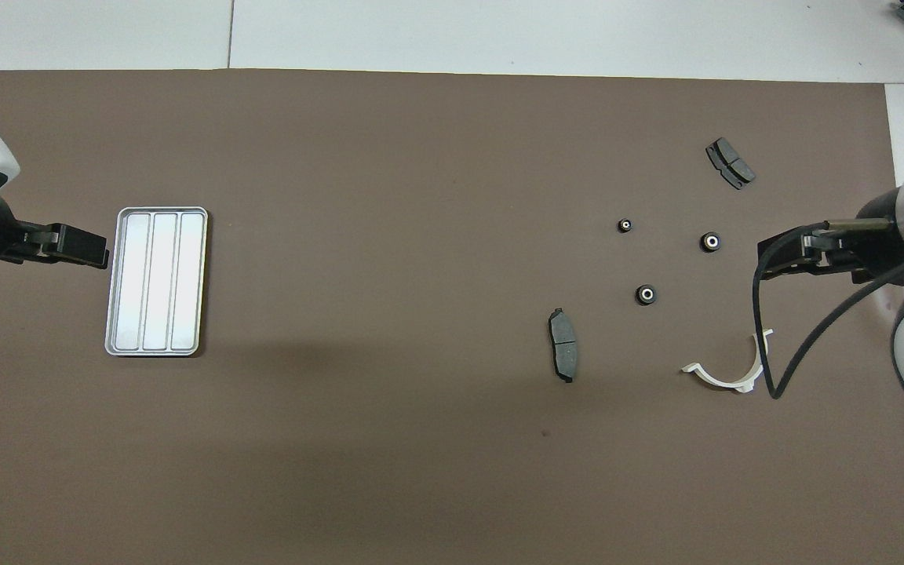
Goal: Pick bearing gear from pile to tray
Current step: 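Move the right gripper toward the small black bearings, then grasp a small black bearing with the right gripper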
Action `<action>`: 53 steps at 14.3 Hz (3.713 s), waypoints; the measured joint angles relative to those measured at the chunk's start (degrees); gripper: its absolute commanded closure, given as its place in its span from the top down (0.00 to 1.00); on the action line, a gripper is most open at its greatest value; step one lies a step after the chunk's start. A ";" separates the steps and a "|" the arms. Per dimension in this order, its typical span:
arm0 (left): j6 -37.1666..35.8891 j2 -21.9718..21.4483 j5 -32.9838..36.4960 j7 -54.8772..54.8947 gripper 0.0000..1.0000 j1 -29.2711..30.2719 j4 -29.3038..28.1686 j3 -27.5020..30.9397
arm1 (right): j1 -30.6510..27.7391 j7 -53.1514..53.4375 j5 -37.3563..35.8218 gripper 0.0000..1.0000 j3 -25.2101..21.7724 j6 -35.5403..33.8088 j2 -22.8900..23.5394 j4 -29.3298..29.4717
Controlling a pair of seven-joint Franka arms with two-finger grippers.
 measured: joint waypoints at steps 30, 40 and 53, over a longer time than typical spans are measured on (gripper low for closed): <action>0.00 0.00 0.00 0.00 1.00 0.00 0.00 0.01 | 0.10 -0.79 0.06 1.00 -0.05 43.62 9.68 -27.88; 0.00 0.00 0.00 0.00 1.00 0.00 0.00 0.00 | 2.13 -0.88 0.06 0.79 0.12 55.04 12.43 -35.49; 0.00 0.00 0.00 0.00 1.00 0.00 0.00 0.00 | 2.75 -0.88 0.09 0.00 0.04 57.24 13.09 -36.03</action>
